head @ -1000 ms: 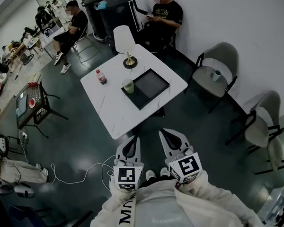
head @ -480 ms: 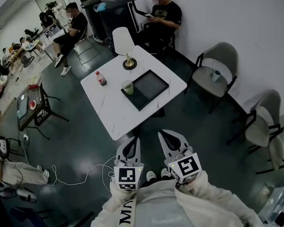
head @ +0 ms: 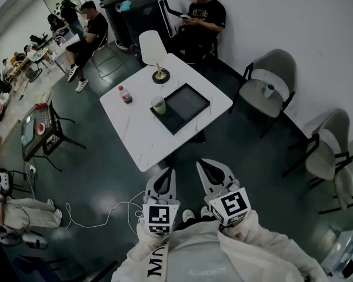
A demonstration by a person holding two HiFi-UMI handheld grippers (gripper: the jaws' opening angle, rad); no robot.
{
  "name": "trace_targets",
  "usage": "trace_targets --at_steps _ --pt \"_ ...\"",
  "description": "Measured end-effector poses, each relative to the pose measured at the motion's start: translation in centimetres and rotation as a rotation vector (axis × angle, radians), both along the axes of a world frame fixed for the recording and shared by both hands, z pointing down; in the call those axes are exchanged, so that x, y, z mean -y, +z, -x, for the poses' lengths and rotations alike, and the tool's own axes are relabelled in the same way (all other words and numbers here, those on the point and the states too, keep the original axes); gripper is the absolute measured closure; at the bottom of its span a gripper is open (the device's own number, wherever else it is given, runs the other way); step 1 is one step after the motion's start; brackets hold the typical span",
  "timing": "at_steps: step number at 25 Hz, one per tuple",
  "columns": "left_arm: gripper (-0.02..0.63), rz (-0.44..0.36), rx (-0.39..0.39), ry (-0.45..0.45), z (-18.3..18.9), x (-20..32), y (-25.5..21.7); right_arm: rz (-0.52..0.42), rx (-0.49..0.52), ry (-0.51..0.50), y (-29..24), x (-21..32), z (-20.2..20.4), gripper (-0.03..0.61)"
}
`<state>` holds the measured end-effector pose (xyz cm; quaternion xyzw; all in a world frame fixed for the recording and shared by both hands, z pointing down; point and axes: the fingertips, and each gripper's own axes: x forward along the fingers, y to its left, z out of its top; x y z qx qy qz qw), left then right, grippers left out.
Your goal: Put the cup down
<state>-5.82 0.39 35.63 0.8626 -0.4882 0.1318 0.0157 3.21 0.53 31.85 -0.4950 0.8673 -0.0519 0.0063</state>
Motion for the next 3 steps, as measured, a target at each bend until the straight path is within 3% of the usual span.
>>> trace_targets --at_steps 3 --pt "0.603 0.002 0.003 0.003 -0.09 0.21 0.03 0.000 0.001 0.002 -0.04 0.20 -0.11 0.574"
